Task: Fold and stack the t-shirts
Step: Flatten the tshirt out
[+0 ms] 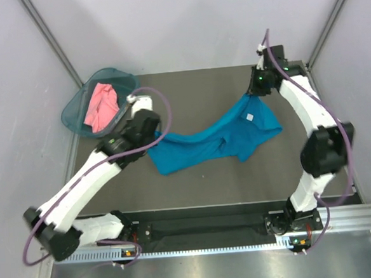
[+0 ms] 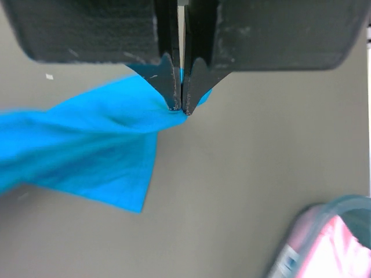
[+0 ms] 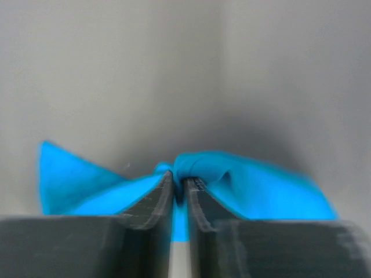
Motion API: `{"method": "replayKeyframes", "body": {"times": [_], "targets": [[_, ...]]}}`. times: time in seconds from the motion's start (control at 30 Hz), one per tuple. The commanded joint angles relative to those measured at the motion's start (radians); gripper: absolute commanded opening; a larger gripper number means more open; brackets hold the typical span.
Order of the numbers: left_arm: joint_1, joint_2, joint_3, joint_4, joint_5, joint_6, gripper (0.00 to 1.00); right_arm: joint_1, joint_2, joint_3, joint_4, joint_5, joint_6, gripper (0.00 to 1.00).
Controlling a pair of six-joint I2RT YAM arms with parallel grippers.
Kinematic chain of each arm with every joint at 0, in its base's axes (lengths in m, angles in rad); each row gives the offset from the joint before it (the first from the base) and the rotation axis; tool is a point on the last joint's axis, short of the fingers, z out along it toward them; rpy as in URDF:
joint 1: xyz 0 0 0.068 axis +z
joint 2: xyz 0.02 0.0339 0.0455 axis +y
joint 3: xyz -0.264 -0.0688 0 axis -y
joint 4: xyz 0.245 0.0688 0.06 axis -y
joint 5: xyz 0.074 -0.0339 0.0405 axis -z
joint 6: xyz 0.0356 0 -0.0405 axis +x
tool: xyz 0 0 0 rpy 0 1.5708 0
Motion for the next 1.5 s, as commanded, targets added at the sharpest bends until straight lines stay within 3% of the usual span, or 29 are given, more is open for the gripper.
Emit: {"method": "replayKeyframes", "body": {"times": [0.0,0.13,0.2,0.3,0.53,0.8,0.83,0.87,0.9,1.0,1.13,1.3,1.37,1.47], "targets": [[0.009,0.174,0.046,0.056,-0.004,0.032,0.0,-0.001,0.202,0.187,0.005,0.012,-0.023,0.18],[0.009,0.263,0.072,0.08,0.034,0.068,0.0,-0.005,0.331,0.323,-0.138,0.032,-0.047,0.32],[0.008,0.273,0.063,0.069,0.069,0.066,0.0,-0.001,0.279,0.259,-0.132,0.038,-0.061,0.45],[0.006,0.265,-0.007,0.064,0.141,0.039,0.0,-0.001,0.161,0.132,-0.118,0.073,-0.082,0.5],[-0.001,0.274,-0.227,0.099,0.344,-0.096,0.0,0.001,-0.108,-0.23,-0.062,0.015,-0.104,0.52],[-0.027,0.366,-0.228,0.144,0.429,-0.129,0.0,0.013,-0.281,-0.54,0.02,-0.076,-0.046,0.51],[-0.027,0.369,-0.221,0.144,0.438,-0.13,0.04,0.016,-0.289,-0.556,0.029,-0.089,-0.043,0.51],[-0.029,0.365,-0.219,0.149,0.442,-0.127,0.22,0.016,-0.298,-0.58,0.032,-0.094,-0.04,0.51],[-0.03,0.36,-0.218,0.147,0.442,-0.129,0.32,0.018,-0.301,-0.59,0.037,-0.096,-0.037,0.51],[-0.032,0.333,-0.222,0.132,0.441,-0.136,0.53,0.018,-0.306,-0.606,0.043,-0.102,-0.037,0.51],[-0.03,0.216,-0.288,0.113,0.451,-0.193,0.54,0.021,-0.306,-0.61,0.046,-0.111,-0.037,0.51],[-0.032,-0.08,-0.432,0.196,0.496,-0.276,0.49,0.025,-0.301,-0.613,0.049,-0.122,-0.032,0.51],[-0.012,-0.178,-0.467,0.187,0.459,-0.339,0.52,0.03,-0.301,-0.622,0.055,-0.125,-0.027,0.51],[0.081,-0.233,-0.544,0.21,0.542,-0.388,0.53,0.033,-0.301,-0.634,0.061,-0.132,-0.024,0.51]]}}
